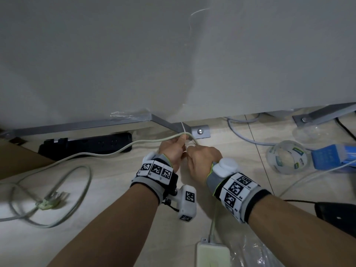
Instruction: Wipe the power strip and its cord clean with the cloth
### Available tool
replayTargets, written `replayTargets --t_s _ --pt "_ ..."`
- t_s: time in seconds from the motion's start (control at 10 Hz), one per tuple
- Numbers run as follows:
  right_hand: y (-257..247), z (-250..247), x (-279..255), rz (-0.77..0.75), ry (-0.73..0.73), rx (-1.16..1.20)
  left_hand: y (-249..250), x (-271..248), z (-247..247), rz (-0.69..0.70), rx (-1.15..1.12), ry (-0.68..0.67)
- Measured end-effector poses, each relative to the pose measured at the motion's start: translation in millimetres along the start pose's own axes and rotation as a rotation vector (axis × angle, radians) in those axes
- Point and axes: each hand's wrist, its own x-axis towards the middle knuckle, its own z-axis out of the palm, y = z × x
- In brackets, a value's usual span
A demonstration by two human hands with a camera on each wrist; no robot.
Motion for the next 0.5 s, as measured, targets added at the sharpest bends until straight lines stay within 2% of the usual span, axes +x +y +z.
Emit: replayTargets --t_s 0.1,0.2,0.3,0.4,0.5 --pt "-3.5 4.4 1.8 -0.021 0.071 -0.061 4.5 -0.2 -8.2 -0.023 0.008 -0.073" --pt "-2.3 1.6 -3.2 -0.027 0.057 -0.078 4.8 -2.6 -19.4 -0.053 -0.005 -0.123" --pt "-0.8 -1.0 -6.6 0.077 0.010 -0.076 0.2 -10.1 -30.6 -0.069 0.015 -0.146" --pt "-5.7 -6.5 -15.1 0.166 -0.039 -0.097 -4.1 -28.7 -43.3 -0.079 0.098 -0.095" --pt "-3.2 -13.0 -35.0 0.157 -0.054 -0.080 -4.3 -51.7 -59.4 -0.012 0.286 -0.040"
